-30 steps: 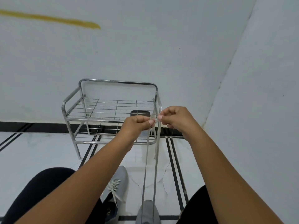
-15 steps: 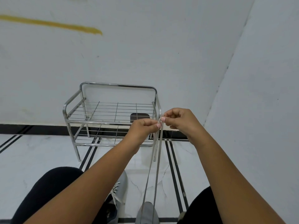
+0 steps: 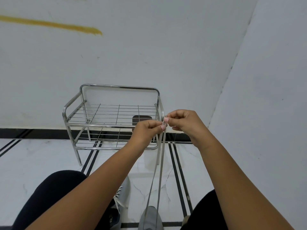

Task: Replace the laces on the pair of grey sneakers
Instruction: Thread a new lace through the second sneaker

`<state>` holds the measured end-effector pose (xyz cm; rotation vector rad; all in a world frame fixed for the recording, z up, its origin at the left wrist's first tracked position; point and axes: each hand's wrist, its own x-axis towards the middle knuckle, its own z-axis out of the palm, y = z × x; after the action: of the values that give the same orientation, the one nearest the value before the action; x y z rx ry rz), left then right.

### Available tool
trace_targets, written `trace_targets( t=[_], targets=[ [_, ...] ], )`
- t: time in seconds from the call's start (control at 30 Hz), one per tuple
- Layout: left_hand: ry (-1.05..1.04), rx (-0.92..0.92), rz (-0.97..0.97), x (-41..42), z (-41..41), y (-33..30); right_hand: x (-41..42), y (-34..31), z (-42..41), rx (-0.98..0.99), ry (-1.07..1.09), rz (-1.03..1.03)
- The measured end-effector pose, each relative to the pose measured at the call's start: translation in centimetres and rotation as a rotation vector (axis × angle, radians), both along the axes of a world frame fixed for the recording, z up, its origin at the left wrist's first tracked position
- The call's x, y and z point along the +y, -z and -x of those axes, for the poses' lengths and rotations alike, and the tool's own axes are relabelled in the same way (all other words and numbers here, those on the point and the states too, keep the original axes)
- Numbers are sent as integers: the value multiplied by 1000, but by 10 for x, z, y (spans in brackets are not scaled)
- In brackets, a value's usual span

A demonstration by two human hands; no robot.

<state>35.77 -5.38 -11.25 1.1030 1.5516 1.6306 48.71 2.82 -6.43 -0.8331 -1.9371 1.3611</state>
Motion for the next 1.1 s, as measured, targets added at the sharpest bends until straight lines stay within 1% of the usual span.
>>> trace_targets(
  t=[0.3, 0.57, 0.8, 1.1],
  targets=[
    [25, -41, -25, 0, 1, -2, -2, -4, -4, 50, -49, 72],
    [21, -60, -39, -4, 2, -9, -3, -4, -4, 55, -67, 102],
    [17, -29, -25, -5, 3, -10, -3, -3, -4, 44, -76, 118],
    [16, 19, -23, -4, 2, -8, -7, -6, -3, 83, -99, 158]
  ],
)
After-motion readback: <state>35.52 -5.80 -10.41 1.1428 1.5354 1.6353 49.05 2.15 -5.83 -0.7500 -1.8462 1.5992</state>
